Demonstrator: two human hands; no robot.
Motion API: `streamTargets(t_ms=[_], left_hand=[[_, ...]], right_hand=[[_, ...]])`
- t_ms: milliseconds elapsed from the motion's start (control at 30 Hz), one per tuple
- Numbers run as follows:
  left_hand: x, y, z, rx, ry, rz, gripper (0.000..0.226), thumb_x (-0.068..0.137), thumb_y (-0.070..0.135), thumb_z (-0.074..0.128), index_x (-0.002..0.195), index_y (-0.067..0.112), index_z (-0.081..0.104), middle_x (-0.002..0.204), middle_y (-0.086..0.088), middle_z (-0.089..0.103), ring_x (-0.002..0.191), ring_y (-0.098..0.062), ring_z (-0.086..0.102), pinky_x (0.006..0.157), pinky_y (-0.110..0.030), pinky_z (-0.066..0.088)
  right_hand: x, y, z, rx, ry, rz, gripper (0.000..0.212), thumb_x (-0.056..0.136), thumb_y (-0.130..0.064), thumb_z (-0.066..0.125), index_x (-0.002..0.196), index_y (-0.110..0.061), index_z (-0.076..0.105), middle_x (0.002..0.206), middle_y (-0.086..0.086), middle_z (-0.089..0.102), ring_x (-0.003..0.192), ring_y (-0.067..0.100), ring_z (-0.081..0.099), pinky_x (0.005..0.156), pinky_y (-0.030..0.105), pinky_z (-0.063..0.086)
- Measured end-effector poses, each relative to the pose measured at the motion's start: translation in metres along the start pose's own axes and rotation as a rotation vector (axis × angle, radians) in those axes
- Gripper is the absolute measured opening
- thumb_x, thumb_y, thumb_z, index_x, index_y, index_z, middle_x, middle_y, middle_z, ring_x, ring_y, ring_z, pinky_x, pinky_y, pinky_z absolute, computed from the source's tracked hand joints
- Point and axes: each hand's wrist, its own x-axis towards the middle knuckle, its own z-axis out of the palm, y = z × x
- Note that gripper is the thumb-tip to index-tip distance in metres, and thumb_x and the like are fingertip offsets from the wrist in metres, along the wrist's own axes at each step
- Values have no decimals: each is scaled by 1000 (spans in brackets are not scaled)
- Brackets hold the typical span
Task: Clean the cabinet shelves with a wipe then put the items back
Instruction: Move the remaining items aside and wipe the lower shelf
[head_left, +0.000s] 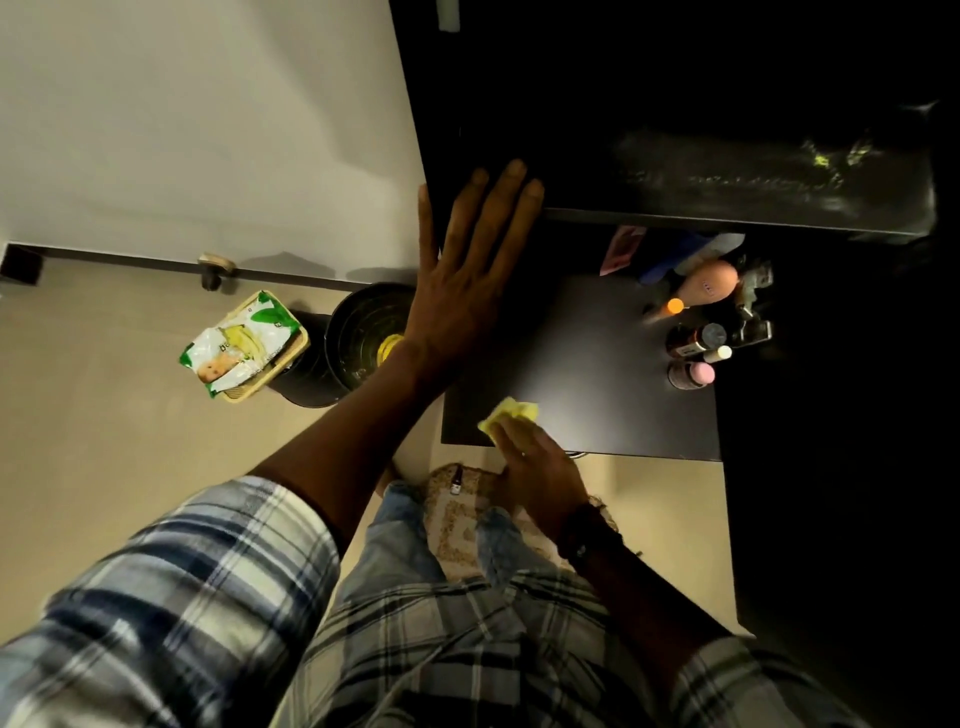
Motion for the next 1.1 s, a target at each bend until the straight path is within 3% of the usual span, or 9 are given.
streamTargets(t_ms=[33, 133, 267, 400, 567, 733, 867, 1000, 1100], left_hand=[[0, 0, 1, 2, 6, -5, 93, 86, 0, 47, 145, 23, -20, 150, 7, -33, 141, -16, -25, 112, -59, 12], [-1, 1, 1, -3, 14, -16, 93, 87, 1, 48, 145, 24, -21, 150, 8, -34, 140, -16, -26, 112, -59, 11], [1, 3, -1, 3, -18, -33, 93, 89, 8, 48, 143, 25, -25, 148, 9, -38, 139, -15, -29, 113, -58, 8], [0, 7, -6, -7, -47, -28, 84, 93, 19, 39, 141, 27, -29, 145, 12, -41, 137, -13, -32, 114, -56, 4], [-1, 8, -12, 80, -57, -50, 87, 91, 9, 43, 142, 22, -26, 146, 5, -40, 137, -18, -29, 115, -54, 1], [-35, 29, -32, -15, -119, -119, 84, 72, -12, 40, 147, 10, 10, 154, -20, 17, 140, -29, -4, 115, -57, 7], [-97, 36, -29, -75, -279, -170, 81, 80, -3, 48, 149, 11, 10, 157, -16, 9, 144, -28, -3, 117, -54, 7], [-166, 31, -29, -190, -445, -303, 86, 73, -3, 49, 149, 9, 11, 158, -13, 8, 146, -28, 0, 118, -50, 6], [-225, 21, -20, -256, -607, -459, 82, 83, 19, 51, 149, 10, 4, 158, -11, 2, 145, -23, -8, 119, -45, 0]], right_hand=[[-8, 16, -5, -41, 43, 41, 38, 92, -20, 50, 129, -11, 55, 128, 12, 60, 115, 28, 58, 95, 37, 53], [0, 51, -30, -69, 89, 241, 42, 85, -5, 57, 127, -7, 55, 127, 18, 57, 112, 36, 55, 90, 41, 54], [51, 39, -47, 11, 126, 420, 31, 95, -20, 46, 118, -1, 56, 120, 23, 55, 103, 38, 56, 86, 40, 52], [84, -7, -19, 13, 34, 244, 33, 90, -15, 50, 122, -5, 55, 124, 16, 56, 109, 34, 55, 87, 42, 53], [37, -35, 2, 20, -52, 55, 49, 74, -12, 70, 122, -9, 58, 124, 11, 61, 110, 31, 60, 87, 39, 56], [23, 25, -18, -56, -34, 218, 39, 87, -14, 56, 126, -6, 54, 131, 15, 54, 114, 35, 54, 96, 39, 48], [41, 12, -37, -59, 83, 228, 43, 95, -34, 46, 133, -13, 49, 132, 13, 54, 116, 30, 52, 97, 40, 44], [19, -39, -17, 62, 296, 129, 22, 90, -21, 58, 107, -9, 67, 105, 10, 66, 96, 24, 56, 81, 36, 48], [-14, -75, 48, 146, 118, 17, 22, 93, -22, 50, 103, -11, 65, 96, 9, 67, 91, 27, 60, 84, 43, 47]])
